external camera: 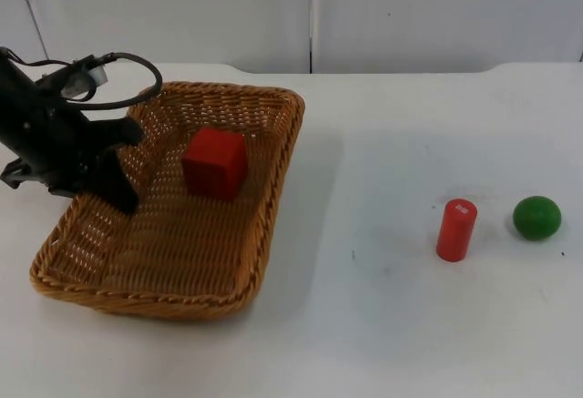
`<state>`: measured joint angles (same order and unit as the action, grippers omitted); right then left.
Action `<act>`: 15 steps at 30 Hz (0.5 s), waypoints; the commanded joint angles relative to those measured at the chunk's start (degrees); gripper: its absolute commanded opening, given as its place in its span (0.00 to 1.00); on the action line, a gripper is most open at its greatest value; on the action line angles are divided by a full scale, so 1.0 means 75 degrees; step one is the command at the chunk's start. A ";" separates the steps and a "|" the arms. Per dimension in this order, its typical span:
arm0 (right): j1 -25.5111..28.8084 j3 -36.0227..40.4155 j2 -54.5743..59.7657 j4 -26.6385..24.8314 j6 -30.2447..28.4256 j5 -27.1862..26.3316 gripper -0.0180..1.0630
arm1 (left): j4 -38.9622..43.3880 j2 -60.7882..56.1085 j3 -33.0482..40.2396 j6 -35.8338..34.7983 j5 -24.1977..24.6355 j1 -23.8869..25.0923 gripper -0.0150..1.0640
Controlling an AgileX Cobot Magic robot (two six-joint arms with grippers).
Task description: Pick up the basket with the left hand and place the object to the left of the red cylinder into the basket with the right hand.
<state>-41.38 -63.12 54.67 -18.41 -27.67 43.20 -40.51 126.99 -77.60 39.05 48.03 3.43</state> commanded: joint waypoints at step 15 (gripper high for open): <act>0.0021 0.0041 -0.0041 0.0031 -0.0025 -0.0072 0.65 | -0.0297 -0.0003 -0.0039 0.0355 -0.0382 0.0002 0.01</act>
<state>-41.38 -63.12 54.67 -18.41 -27.78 43.20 -41.39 127.10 -77.60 40.34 47.20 3.43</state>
